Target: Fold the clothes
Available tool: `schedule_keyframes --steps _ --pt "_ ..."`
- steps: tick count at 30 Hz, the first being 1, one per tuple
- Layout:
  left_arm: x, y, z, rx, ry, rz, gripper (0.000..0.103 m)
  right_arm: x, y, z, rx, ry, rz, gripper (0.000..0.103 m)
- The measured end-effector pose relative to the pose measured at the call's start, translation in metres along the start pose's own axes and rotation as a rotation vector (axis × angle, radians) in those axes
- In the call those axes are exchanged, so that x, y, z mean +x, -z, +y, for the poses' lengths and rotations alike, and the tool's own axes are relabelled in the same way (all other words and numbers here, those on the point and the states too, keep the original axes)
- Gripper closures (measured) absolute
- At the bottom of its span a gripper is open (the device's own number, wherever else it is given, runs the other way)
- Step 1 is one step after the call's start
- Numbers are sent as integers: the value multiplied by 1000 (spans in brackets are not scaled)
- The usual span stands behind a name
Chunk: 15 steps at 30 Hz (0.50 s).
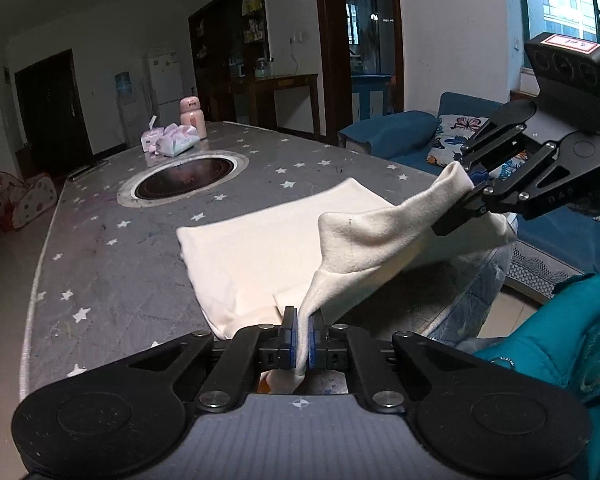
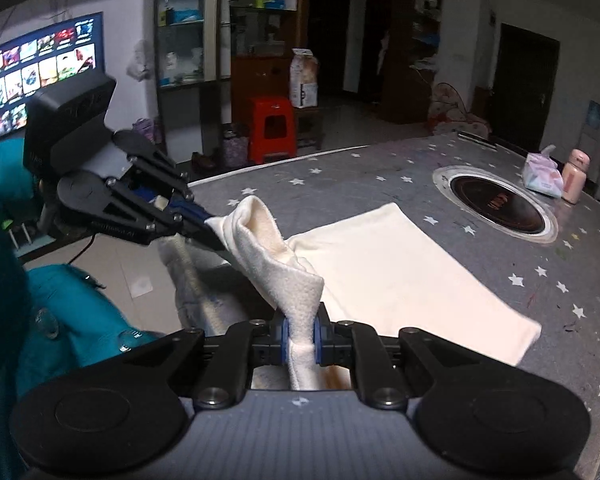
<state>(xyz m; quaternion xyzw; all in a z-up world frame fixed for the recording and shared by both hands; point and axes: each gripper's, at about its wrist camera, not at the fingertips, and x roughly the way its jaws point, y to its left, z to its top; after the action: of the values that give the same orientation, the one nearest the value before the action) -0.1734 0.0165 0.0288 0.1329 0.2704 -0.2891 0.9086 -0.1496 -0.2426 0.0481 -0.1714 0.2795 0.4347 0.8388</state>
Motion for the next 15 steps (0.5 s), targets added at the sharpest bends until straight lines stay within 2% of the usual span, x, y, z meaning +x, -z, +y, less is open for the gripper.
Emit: schedule_keyframes --steps 9,15 --pt "14 -20 17 -5 -20 -33 97 -1 -10 -9 18 51 -38 93" --pt "36 -44 35 11 -24 -35 97 11 -22 -39 77 71 -47 93"
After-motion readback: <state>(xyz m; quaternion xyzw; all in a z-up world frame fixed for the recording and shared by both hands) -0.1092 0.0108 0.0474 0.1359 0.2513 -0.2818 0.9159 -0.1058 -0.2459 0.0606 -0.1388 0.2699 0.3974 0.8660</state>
